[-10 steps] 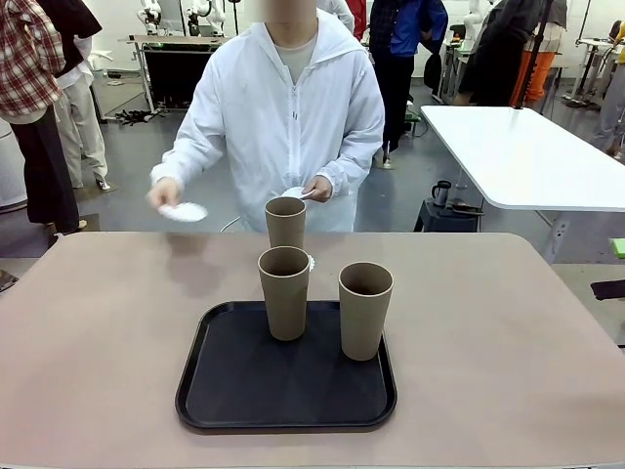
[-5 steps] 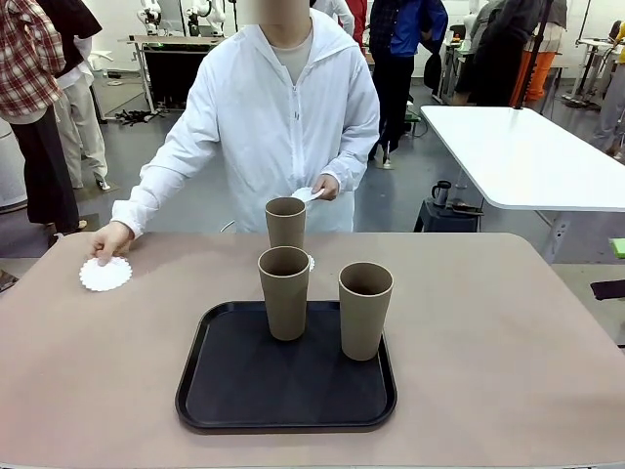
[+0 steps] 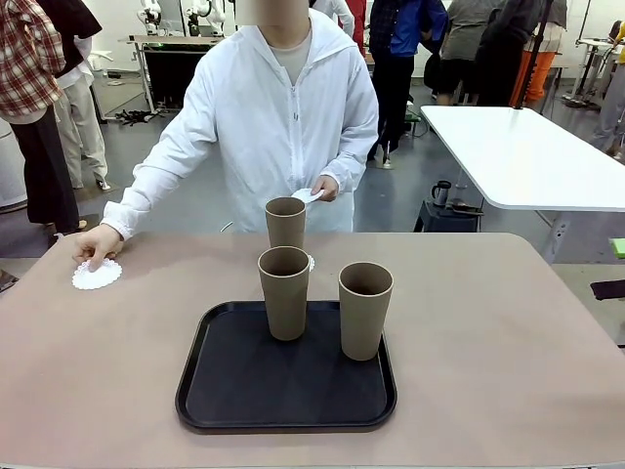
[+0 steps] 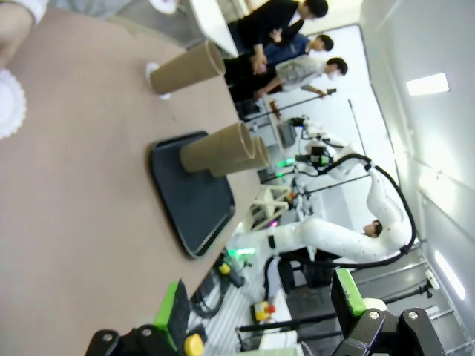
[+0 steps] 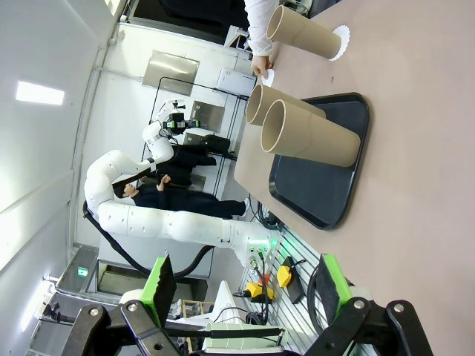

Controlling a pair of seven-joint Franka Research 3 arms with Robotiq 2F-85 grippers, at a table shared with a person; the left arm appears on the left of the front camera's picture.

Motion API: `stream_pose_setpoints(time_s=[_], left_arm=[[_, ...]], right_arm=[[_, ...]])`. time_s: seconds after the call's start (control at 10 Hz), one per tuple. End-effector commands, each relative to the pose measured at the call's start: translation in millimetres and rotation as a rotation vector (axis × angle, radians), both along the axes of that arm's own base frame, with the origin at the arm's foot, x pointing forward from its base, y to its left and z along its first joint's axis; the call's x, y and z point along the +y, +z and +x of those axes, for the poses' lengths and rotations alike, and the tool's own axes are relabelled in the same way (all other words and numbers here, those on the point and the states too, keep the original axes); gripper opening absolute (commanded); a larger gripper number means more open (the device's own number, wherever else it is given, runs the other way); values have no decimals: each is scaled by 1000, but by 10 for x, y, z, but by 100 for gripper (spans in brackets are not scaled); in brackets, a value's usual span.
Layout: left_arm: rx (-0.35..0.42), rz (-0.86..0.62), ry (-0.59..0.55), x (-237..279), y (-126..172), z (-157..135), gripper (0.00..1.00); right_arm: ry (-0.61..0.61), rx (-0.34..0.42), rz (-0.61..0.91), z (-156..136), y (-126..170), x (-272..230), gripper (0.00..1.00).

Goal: Place coasters on the table and set cups on them.
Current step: Take one Reusable plastic cup from the Flat Tray and place it on a coaster set by the human.

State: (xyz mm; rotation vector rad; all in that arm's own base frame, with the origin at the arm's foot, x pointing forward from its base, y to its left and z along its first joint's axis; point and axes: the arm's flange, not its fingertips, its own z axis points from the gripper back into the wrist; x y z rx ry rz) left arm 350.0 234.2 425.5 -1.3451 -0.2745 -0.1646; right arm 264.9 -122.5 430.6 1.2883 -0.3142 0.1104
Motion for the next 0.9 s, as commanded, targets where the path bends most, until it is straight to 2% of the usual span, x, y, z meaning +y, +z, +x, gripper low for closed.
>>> stream_pose_setpoints(time_s=[0.0, 0.8], left_arm=[[-6, -9, 7, 0, 9, 1, 100], [-6, -9, 7, 0, 9, 1, 100]], right_arm=[[7, -17, 10, 6, 5, -4, 100], [7, -17, 10, 6, 5, -4, 100]])
